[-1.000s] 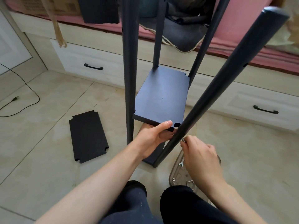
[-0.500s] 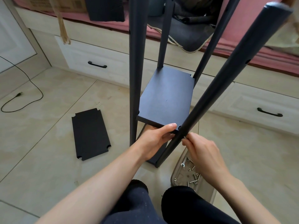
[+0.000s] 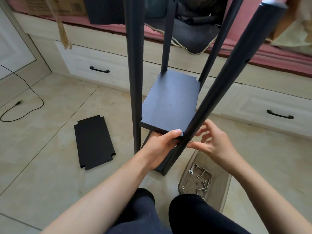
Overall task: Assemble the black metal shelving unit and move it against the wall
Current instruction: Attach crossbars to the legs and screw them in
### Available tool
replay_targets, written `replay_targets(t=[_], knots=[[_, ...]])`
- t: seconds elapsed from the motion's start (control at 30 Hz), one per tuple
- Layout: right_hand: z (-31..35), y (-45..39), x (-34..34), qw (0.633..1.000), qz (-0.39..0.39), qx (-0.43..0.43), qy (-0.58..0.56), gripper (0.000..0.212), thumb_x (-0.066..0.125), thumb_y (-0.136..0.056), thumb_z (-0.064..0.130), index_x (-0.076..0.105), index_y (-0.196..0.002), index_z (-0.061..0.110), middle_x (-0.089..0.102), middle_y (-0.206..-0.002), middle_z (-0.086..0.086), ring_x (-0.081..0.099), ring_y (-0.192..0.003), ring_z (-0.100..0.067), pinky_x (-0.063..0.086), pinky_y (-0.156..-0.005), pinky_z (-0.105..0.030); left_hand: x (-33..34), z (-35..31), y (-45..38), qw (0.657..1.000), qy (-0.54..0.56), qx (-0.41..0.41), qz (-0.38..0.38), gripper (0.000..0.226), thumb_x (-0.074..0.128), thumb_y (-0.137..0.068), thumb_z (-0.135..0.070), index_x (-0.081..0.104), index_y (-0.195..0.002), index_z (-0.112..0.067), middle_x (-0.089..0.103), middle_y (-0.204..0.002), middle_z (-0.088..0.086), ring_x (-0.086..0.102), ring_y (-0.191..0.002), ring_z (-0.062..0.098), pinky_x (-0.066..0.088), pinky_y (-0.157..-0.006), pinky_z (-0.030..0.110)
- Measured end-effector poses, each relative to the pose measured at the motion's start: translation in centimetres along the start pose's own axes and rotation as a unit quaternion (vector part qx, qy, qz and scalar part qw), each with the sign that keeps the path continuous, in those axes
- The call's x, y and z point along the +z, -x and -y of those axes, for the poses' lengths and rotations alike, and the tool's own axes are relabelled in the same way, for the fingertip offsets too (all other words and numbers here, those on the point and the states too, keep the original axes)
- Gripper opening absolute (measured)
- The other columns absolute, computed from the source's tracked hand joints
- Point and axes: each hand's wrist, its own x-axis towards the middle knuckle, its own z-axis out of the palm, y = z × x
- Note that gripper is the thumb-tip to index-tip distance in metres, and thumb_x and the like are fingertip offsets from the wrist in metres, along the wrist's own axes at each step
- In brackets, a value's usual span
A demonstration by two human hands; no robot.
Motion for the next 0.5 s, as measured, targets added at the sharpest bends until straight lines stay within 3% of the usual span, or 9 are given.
replay_targets(t=[0.1,0.17,0.27,0.37,0.43,0.5], knots=[[0.1,-0.9,-0.4,0.986,0.092,0.029,-0.139,0.086,0.088,-0.07,0.018,0.04,-0.136,0.044,0.068,-0.114,-0.002,0.07,-0.093,-0.019,0.056,-0.084,-0.032,-0.1,-0.1,0.0,1.0,0.001,-0.002,0.005,0.019,0.058,-0.1,-0.012,0.073,-0.11,-0.019,0.07,-0.117,0.014,0.067,-0.113,0.031,0.055,-0.091,0.031],[0.2,-1.4,-0.6,0.965,0.138,0.031,-0.222,0.097,0.083,-0.074,-0.001,0.036,-0.139,0.053,0.069,-0.116,-0.004,0.072,-0.098,-0.025,0.058,-0.084,-0.034,-0.2,-0.3,0.1,1.0,-0.001,-0.01,0.002,0.019,0.058,-0.1,-0.012,0.069,-0.116,-0.015,0.069,-0.118,0.015,0.066,-0.114,0.033,0.055,-0.092,0.032],[0.6,-2.0,-0.3,0.96,0.17,-0.002,-0.224,0.076,0.081,-0.074,-0.004,0.061,-0.122,0.051,0.068,-0.122,0.001,0.07,-0.102,-0.027,0.057,-0.082,-0.026,-0.2,-0.7,0.5,1.0,-0.013,-0.02,-0.018,0.025,0.058,-0.101,-0.014,0.062,-0.125,-0.015,0.069,-0.123,0.014,0.067,-0.115,0.029,0.055,-0.094,0.035],[0.4,-2.2,0.0,0.958,0.168,0.003,-0.234,0.066,0.083,-0.072,-0.003,0.069,-0.116,0.045,0.068,-0.123,0.001,0.065,-0.108,-0.033,0.056,-0.083,-0.025,-0.4,-1.5,1.5,0.99,-0.118,-0.062,-0.048,0.028,0.061,-0.1,-0.025,0.063,-0.126,-0.016,0.073,-0.12,0.008,0.069,-0.113,0.022,0.051,-0.104,0.041],[0.3,-2.2,0.0,0.957,0.164,0.003,-0.241,0.066,0.084,-0.071,-0.002,0.07,-0.114,0.046,0.07,-0.121,0.005,0.066,-0.108,-0.031,0.056,-0.081,-0.022,-0.5,-2.2,2.5,0.961,-0.242,-0.079,-0.11,0.021,0.068,-0.094,-0.032,0.072,-0.111,-0.02,0.078,-0.102,-0.003,0.073,-0.1,0.011,0.054,-0.101,0.04],[0.3,-2.3,0.1,0.956,0.163,0.005,-0.243,0.065,0.084,-0.07,-0.001,0.071,-0.112,0.047,0.07,-0.12,0.008,0.067,-0.107,-0.028,0.055,-0.078,-0.019,-0.8,-2.6,3.5,0.907,-0.377,-0.02,-0.185,0.012,0.075,-0.088,-0.034,0.076,-0.088,-0.022,0.077,-0.081,-0.01,0.073,-0.08,0.004,0.059,-0.088,0.033]])
